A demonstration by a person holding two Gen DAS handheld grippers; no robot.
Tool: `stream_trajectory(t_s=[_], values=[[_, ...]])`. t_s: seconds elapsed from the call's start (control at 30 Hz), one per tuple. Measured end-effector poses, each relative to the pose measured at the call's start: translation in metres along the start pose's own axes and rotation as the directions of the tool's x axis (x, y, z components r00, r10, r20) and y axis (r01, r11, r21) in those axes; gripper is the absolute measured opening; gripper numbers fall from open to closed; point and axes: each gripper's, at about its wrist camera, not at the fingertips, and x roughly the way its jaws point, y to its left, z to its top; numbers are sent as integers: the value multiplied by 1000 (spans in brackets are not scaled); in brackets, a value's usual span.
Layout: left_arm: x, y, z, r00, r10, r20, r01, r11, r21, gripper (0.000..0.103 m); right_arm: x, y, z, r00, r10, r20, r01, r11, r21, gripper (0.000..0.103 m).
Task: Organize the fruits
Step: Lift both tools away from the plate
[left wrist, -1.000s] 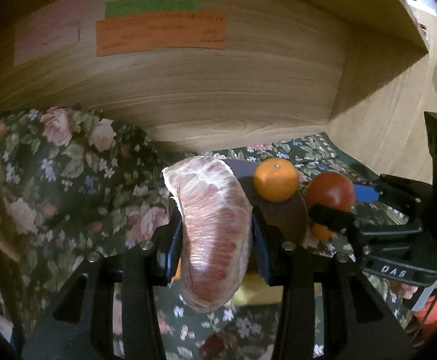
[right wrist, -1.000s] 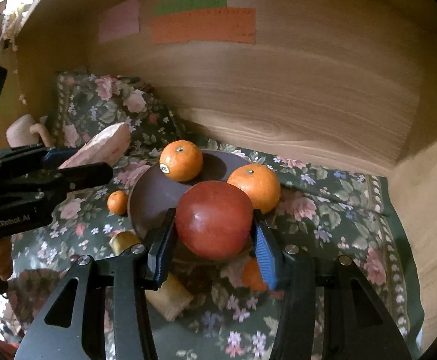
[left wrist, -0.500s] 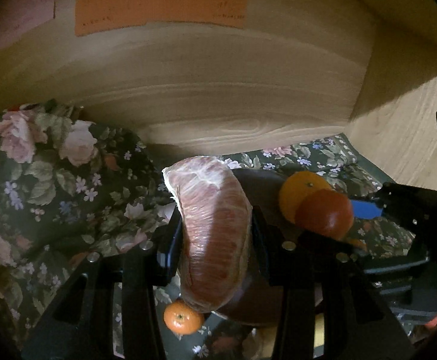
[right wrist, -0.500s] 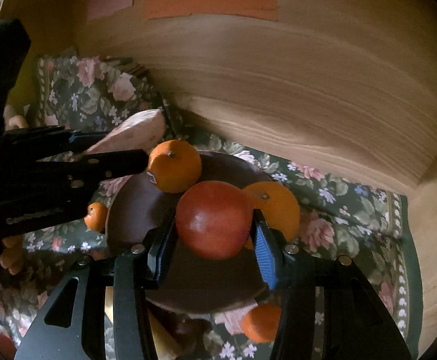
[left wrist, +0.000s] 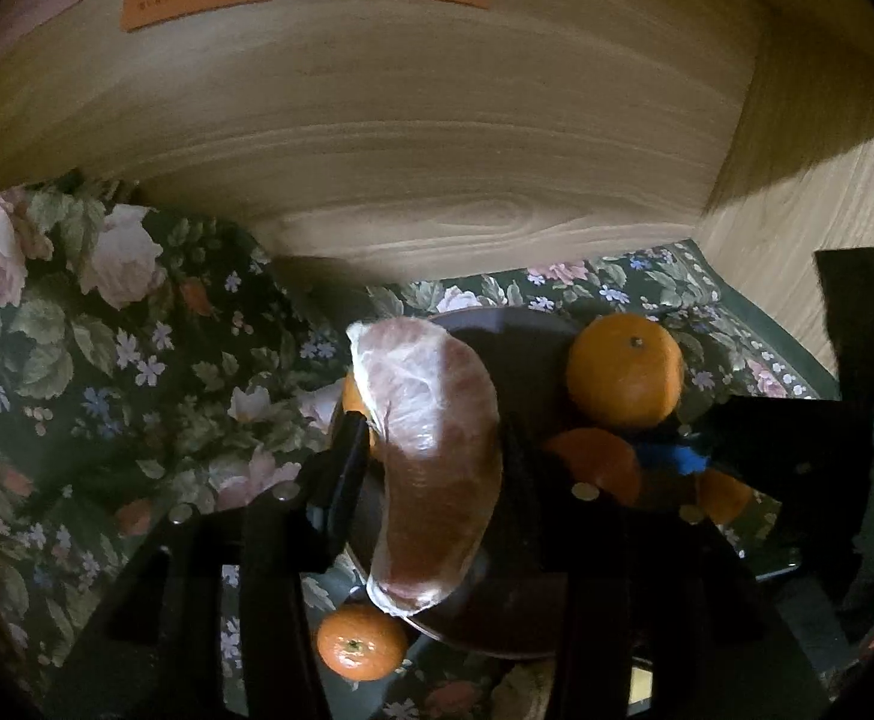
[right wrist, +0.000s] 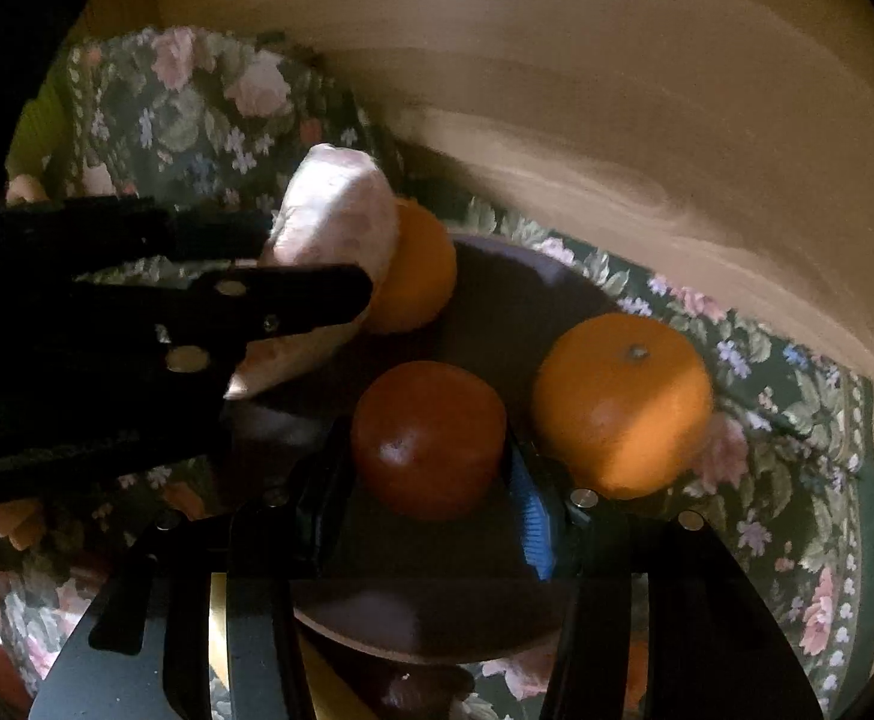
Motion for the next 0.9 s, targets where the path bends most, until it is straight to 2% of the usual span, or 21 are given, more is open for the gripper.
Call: stream_trajectory(t_s=[0.1,0.2,0.27,0.33,0.4,0.47,0.67,0.8,0.9], values=[[-4,1,2,1000,11,8,-11,1000,4,46,1,-1,0,1000,2,-11,-2,1000,1,45],[-14,6,3,1000,-12,-1,12,1000,-21,49,-1,-1,0,1000,-5,-21,5,1000,8,46],[-24,9,2,1000,-8,15,8,999,-31,53,-4,-2,1,1000,-6,-5,6,1000,12,56],[-33,11,2,999,8,31,-8,1000,-27,57,-15,-3,2,999,25,24,-26,999,30,70],[-45,12,-1,999,24,45,-23,1000,-19,59,-28,0,1,998,1,59,-2,1000,21,75],[-55,14,-4,998,33,55,-33,999,-16,61,-40,4,0,996,-19,87,18,1000,9,75],[-83,14,-26,995,68,71,-68,998,-4,71,-70,16,-18,992,-11,123,11,1000,-4,75],[-91,19,-47,996,77,51,-76,997,-23,79,-72,24,-35,993,-9,117,9,1000,-6,75],[-90,23,-64,997,80,18,-79,996,-42,79,-71,28,-49,995,-2,99,2,1000,2,75]])
